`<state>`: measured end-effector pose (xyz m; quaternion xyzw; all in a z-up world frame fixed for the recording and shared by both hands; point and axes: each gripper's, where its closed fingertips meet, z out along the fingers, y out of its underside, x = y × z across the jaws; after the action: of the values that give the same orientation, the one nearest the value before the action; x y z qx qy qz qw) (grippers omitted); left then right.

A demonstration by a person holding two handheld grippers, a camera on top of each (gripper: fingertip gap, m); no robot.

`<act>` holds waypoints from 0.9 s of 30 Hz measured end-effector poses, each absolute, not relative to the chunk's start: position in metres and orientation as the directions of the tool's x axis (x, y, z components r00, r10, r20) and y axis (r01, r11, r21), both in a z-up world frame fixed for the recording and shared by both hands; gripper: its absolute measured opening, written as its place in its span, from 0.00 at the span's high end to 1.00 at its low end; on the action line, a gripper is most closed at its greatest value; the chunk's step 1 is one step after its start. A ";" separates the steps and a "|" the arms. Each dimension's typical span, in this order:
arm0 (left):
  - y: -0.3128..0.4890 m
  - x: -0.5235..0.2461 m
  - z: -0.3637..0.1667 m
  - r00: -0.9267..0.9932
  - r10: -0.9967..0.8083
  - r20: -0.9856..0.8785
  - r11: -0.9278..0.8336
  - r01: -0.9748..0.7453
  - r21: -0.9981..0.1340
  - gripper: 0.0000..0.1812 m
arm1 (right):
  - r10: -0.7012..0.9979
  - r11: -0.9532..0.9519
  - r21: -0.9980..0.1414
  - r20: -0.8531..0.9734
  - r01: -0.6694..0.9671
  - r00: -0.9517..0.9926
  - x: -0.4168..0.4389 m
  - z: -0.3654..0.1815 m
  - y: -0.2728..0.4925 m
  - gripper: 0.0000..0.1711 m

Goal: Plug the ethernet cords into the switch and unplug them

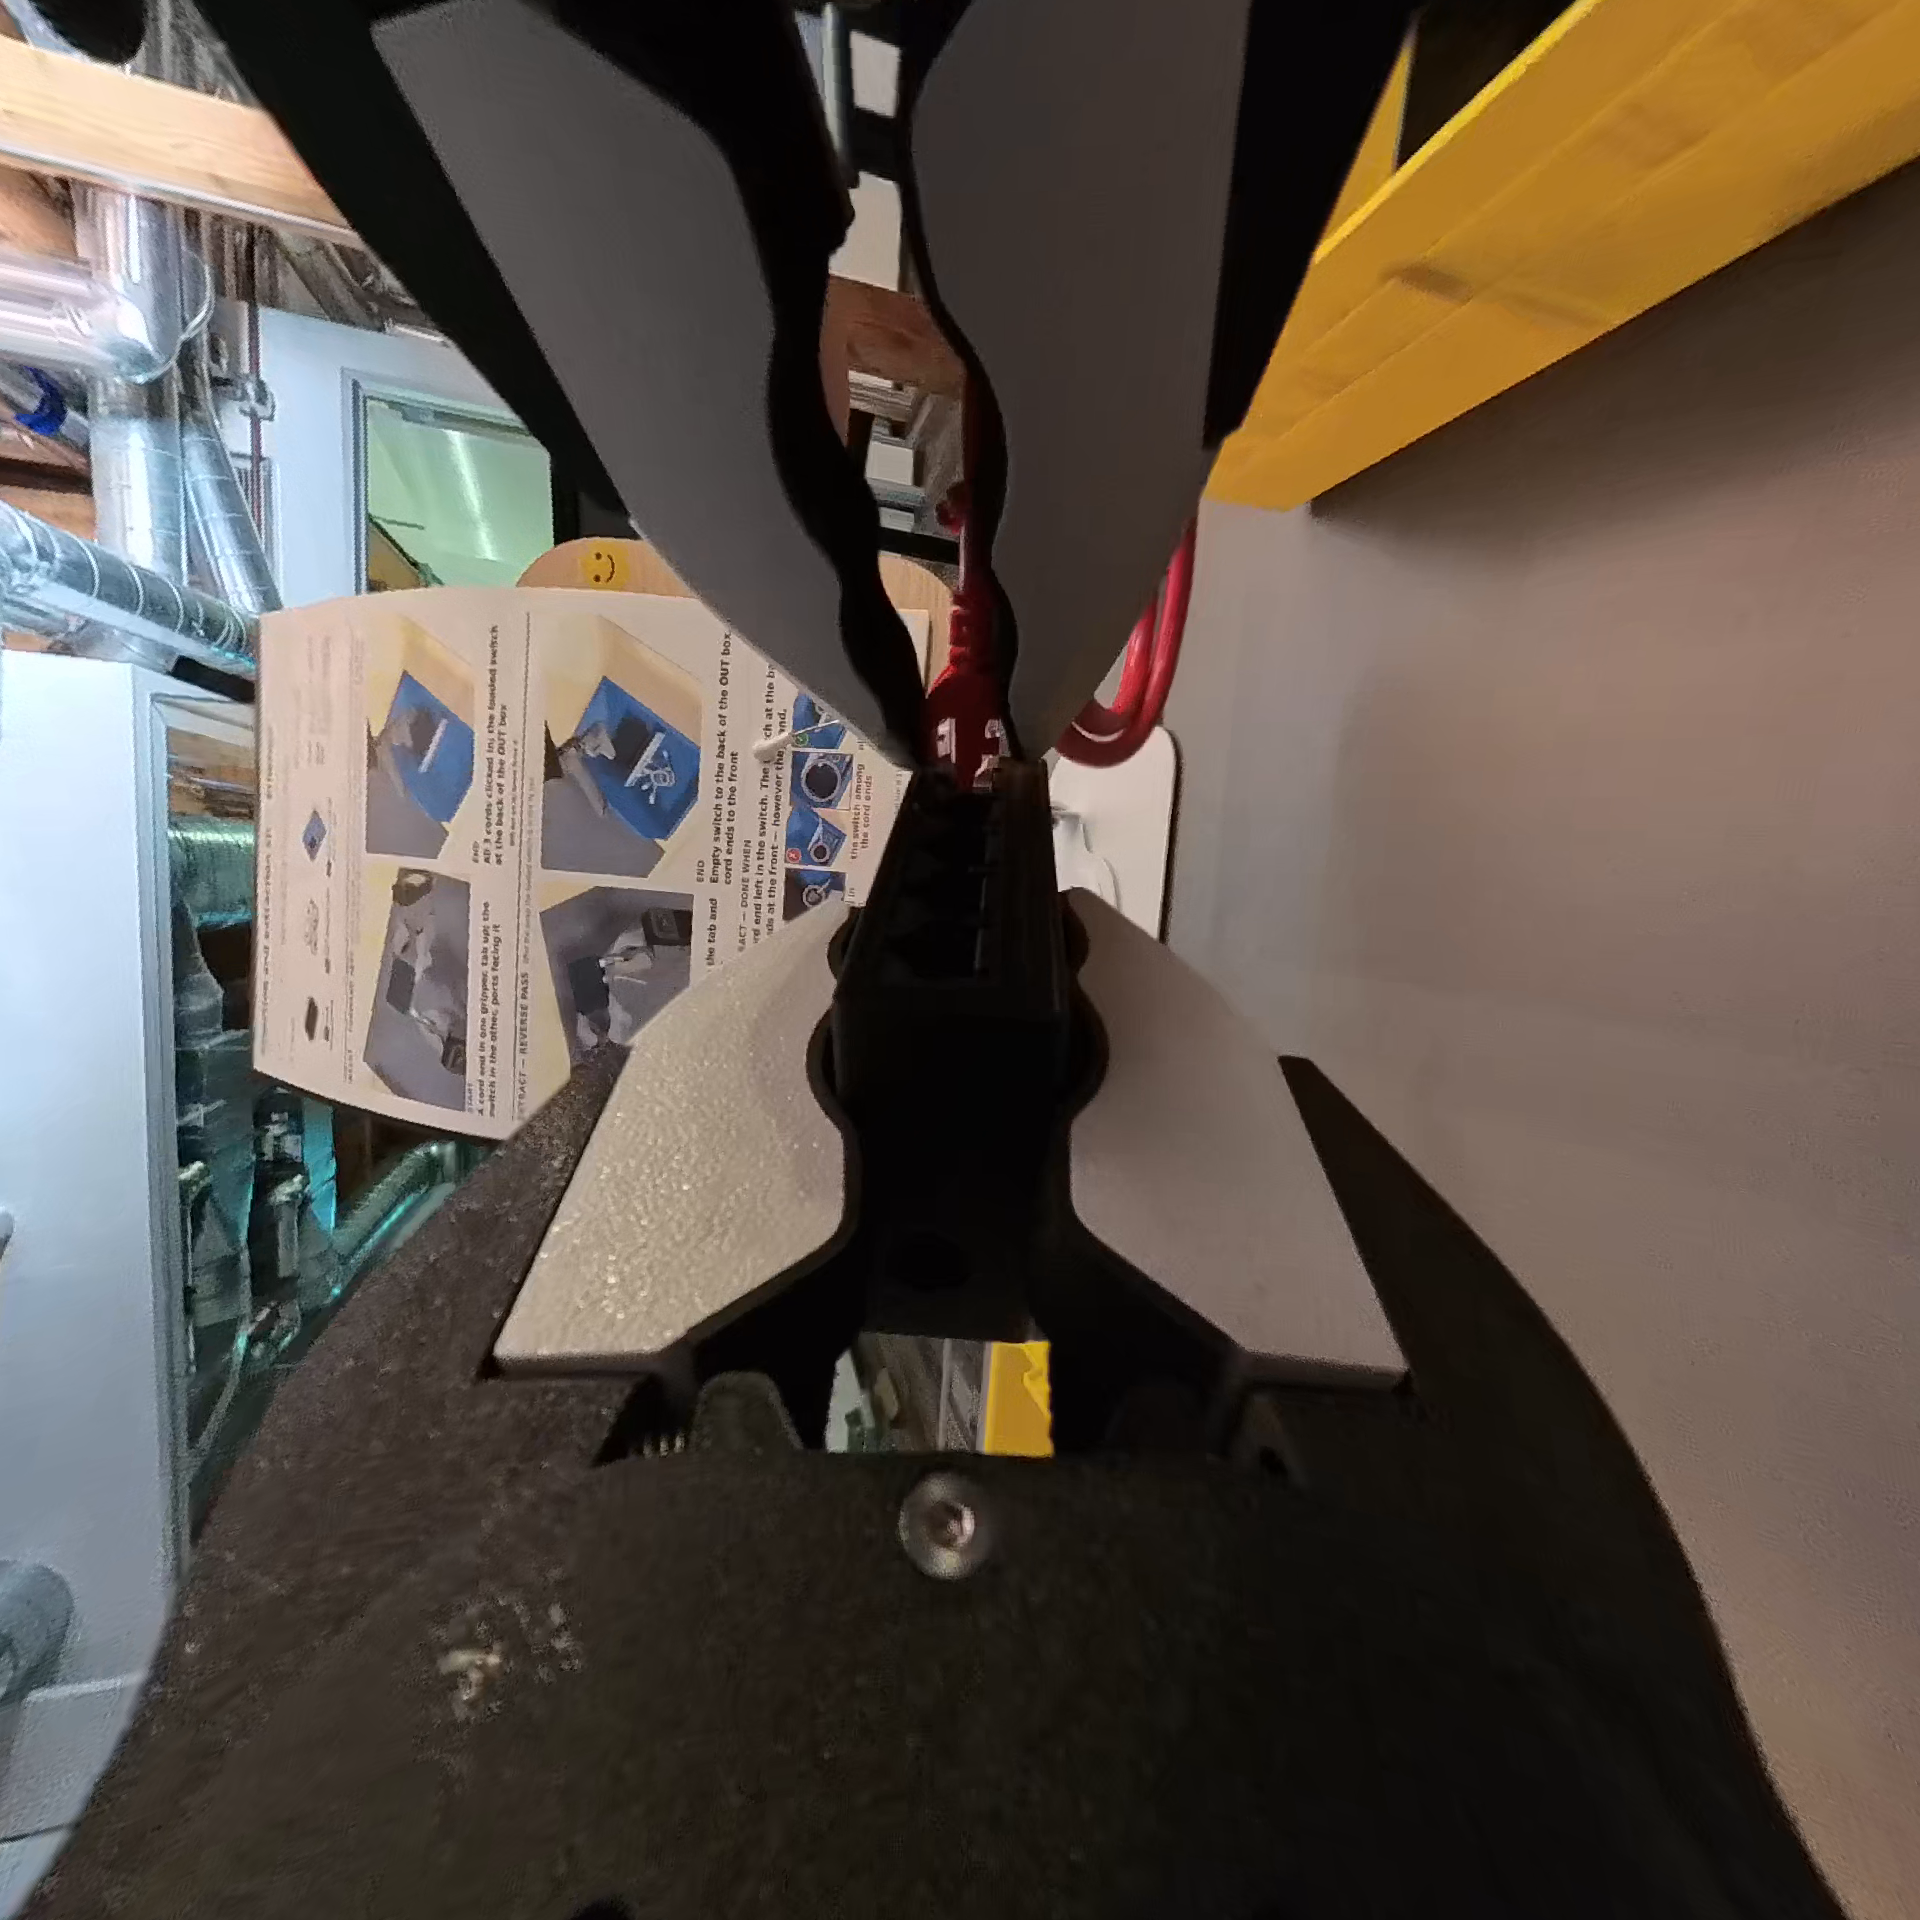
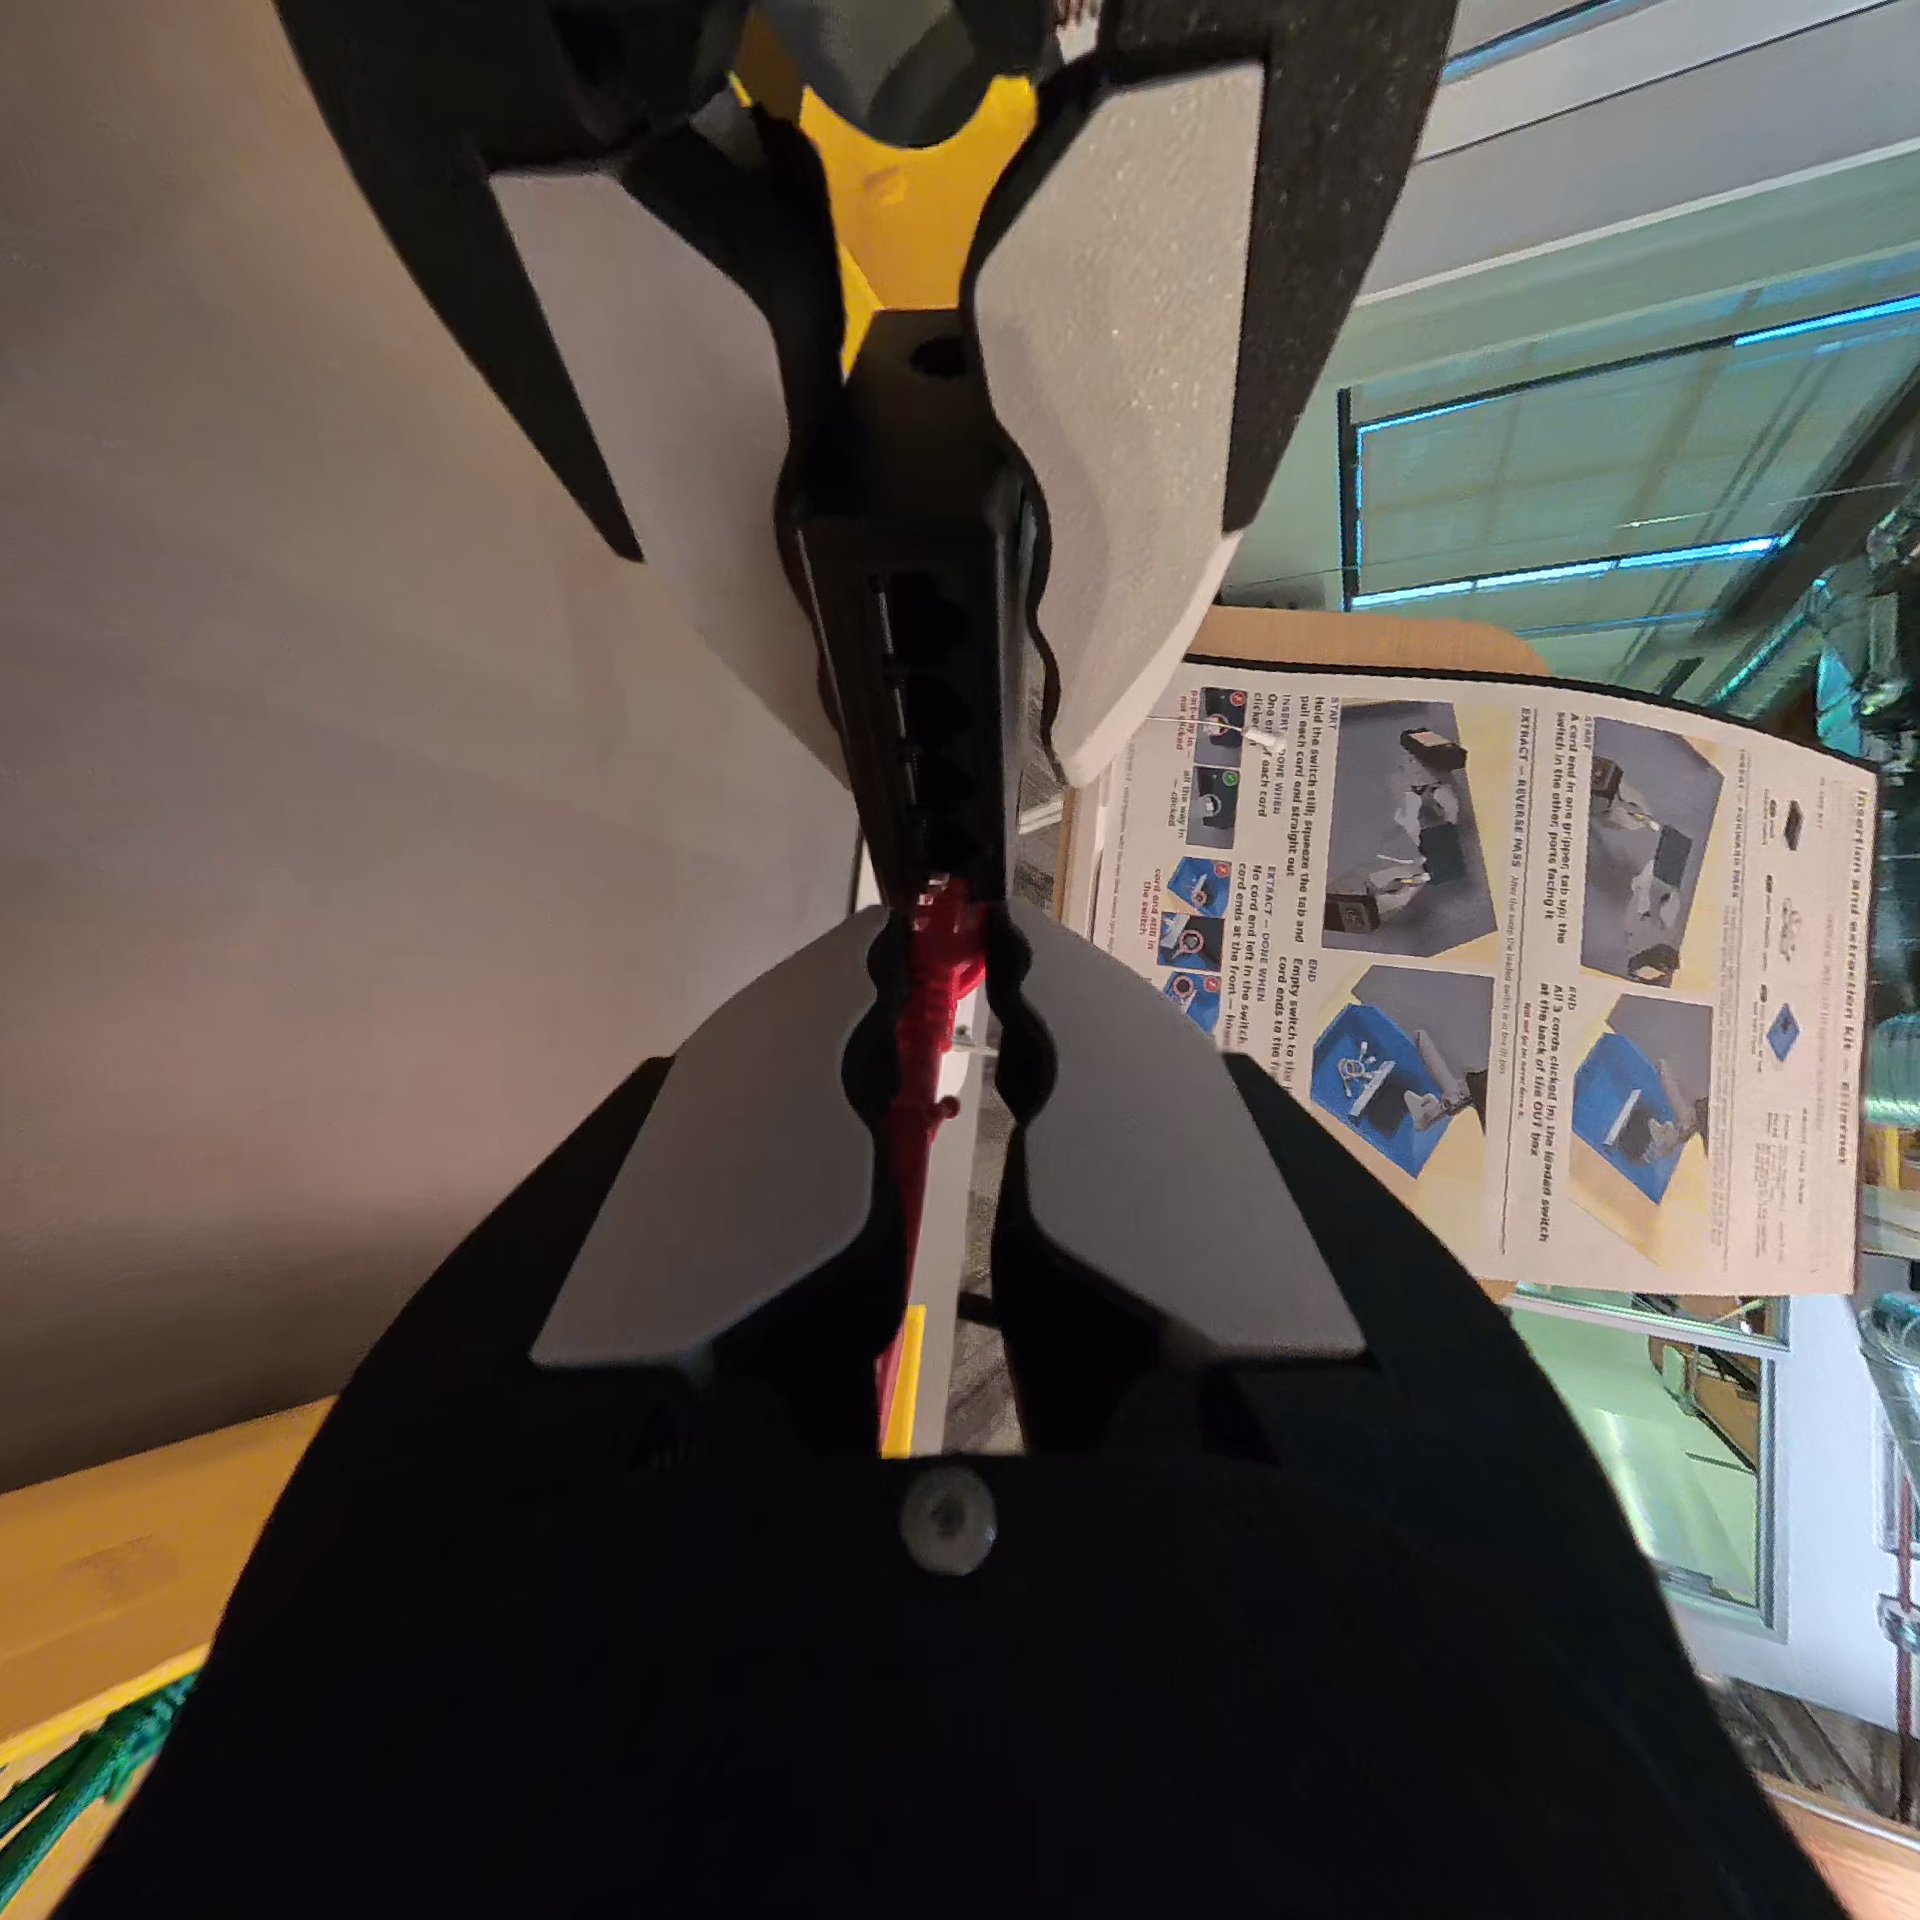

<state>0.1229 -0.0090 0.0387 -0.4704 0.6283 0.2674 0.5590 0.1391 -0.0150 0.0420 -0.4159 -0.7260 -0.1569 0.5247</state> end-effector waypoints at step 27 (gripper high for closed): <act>-0.012 0.121 0.055 0.112 -0.196 -0.974 0.427 -0.885 -0.187 0.82 | 0.282 0.650 -0.131 0.956 0.748 -0.078 0.138 0.061 -0.017 0.90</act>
<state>0.1215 -0.0118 0.0547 -0.4502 0.6002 0.2897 0.5942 0.1384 -0.0166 0.0613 -0.3652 -0.7052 -0.2037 0.5726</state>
